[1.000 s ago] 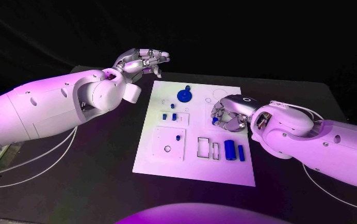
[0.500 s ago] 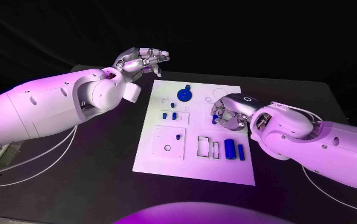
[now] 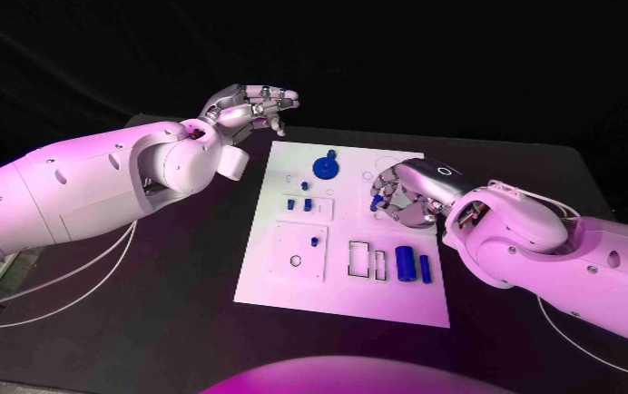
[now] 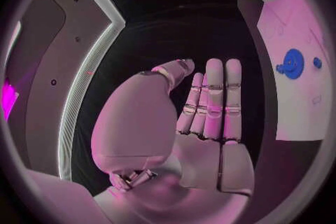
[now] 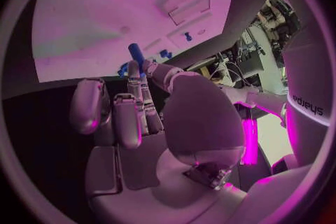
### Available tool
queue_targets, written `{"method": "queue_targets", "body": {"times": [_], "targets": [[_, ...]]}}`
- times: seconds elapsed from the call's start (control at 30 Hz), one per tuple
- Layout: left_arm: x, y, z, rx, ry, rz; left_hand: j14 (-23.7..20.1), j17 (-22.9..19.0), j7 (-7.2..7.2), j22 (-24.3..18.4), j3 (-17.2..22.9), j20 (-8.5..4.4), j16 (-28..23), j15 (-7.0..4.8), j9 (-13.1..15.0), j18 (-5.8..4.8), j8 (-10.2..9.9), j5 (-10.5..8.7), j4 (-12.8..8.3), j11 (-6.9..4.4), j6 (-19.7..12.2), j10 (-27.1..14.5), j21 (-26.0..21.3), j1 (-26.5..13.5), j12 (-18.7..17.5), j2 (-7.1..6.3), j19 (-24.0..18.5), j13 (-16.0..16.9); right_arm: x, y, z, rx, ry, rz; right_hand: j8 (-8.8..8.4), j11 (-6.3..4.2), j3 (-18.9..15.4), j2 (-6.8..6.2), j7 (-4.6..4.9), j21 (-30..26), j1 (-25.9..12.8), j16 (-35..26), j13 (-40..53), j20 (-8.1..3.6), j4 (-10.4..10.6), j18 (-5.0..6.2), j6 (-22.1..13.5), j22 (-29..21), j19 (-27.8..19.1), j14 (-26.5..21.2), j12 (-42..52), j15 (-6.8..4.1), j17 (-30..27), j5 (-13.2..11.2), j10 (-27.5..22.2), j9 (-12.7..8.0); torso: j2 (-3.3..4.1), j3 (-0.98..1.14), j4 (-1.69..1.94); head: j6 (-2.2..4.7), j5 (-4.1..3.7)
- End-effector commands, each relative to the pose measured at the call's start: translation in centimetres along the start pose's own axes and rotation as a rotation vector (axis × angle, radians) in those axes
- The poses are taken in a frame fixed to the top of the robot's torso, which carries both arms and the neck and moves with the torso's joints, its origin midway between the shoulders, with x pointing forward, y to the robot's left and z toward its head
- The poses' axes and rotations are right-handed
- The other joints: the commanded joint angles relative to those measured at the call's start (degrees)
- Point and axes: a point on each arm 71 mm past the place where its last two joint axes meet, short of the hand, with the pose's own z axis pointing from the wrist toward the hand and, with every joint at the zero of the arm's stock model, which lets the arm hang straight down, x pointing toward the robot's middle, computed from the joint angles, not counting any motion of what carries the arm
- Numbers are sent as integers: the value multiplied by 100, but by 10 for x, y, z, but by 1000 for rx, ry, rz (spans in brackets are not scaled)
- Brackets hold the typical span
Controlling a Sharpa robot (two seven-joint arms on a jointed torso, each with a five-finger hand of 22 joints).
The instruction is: Assemble the parts on the task board
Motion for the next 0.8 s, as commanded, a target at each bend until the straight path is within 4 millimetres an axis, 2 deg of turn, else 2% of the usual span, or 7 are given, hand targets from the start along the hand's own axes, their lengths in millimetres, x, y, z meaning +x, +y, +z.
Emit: {"method": "queue_targets", "body": {"times": [0.03, 0.17, 0.33, 0.5, 0.57, 0.67, 0.8], "targets": [[2, -1, 1, 5, 17, -7, -31, -7, -8, 5, -10, 34, 37, -1, -5, 80, 16, -3, -33, 3, -31, -54, 11, -55, 18, -8, 13, 2, -10, 11, -3, -41, -83, 18, 322, -6, -16, -9, -37, 37, -40, 29, 9, -12, 21, -123, -5, 647, 42, 229, -26, -43, 7, -27, 35, 378, 5, 0, -5, -1, 12], [2, 0, 1, 5, 18, -8, -31, -7, -8, 5, -10, 34, 37, -1, -5, 80, 16, -3, -33, 3, -31, -54, 11, -55, 18, -8, 13, 2, -12, 24, -3, -74, -98, 45, 324, -7, -17, -11, -38, 37, -40, 34, 10, -12, 20, -122, -4, 647, 42, 231, -26, -43, 16, -26, 36, 380, 8, 6, -6, -11, 25], [3, 0, 1, 6, 21, -10, -35, -10, 1, 3, -33, 43, 51, 10, -9, 79, 20, -12, -10, 11, -59, -74, 7, -106, 50, -3, 12, 6, -8, 43, 1, -120, -102, 92, 333, -13, -12, -17, -43, 25, -30, 32, 15, -14, 8, -120, -3, 644, 38, 231, -27, -47, 12, -18, 40, 388, 2, 0, -18, -37, 52], [4, 0, 2, 6, 26, -12, -35, -10, 1, 3, -33, 43, 51, 10, -9, 79, 20, -12, -10, 11, -59, -74, 7, -106, 50, -3, 12, 6, 5, 63, 7, -164, -70, 145, 338, -15, -8, -15, -43, 10, -23, 30, 18, -16, 0, -116, -4, 639, 33, 230, -28, -50, 5, -11, 43, 394, -4, -2, -8, -46, 90], [5, 0, 2, 6, 27, -13, -35, -10, 1, 3, -33, 43, 51, 10, -9, 79, 20, -12, -10, 11, -59, -74, 7, -106, 50, -3, 12, 6, 12, 70, 10, -177, -47, 164, 339, -15, -5, -13, -42, -17, -21, 26, 18, -17, -1, -111, -6, 629, 22, 228, -30, -51, -3, -7, 42, 395, 1, -2, -1, -71, 85], [6, 0, 2, 6, 28, -14, -36, -10, 2, 1, -42, 46, 56, 12, -9, 78, 22, -16, -3, 11, -66, -81, 4, -121, 59, -2, 10, 7, 20, 76, 12, -189, -24, 182, 339, -12, 1, -6, -38, -37, -19, 24, 19, -18, -2, -107, -15, 622, 15, 227, -36, -51, -9, 2, 36, 399, 8, -3, 6, -65, 85], [7, 1, 3, 6, 31, -16, -36, -11, 2, 0, -46, 47, 59, 13, -10, 78, 23, -18, 2, 12, -70, -84, 2, -130, 65, 0, 10, 8, 36, 87, 14, -208, 17, 210, 340, -11, 6, 0, -35, -42, -16, 21, 21, -19, -5, -106, -20, 622, 13, 226, -40, -51, -15, 9, 34, 402, 8, -1, -10, -81, 150]]}}
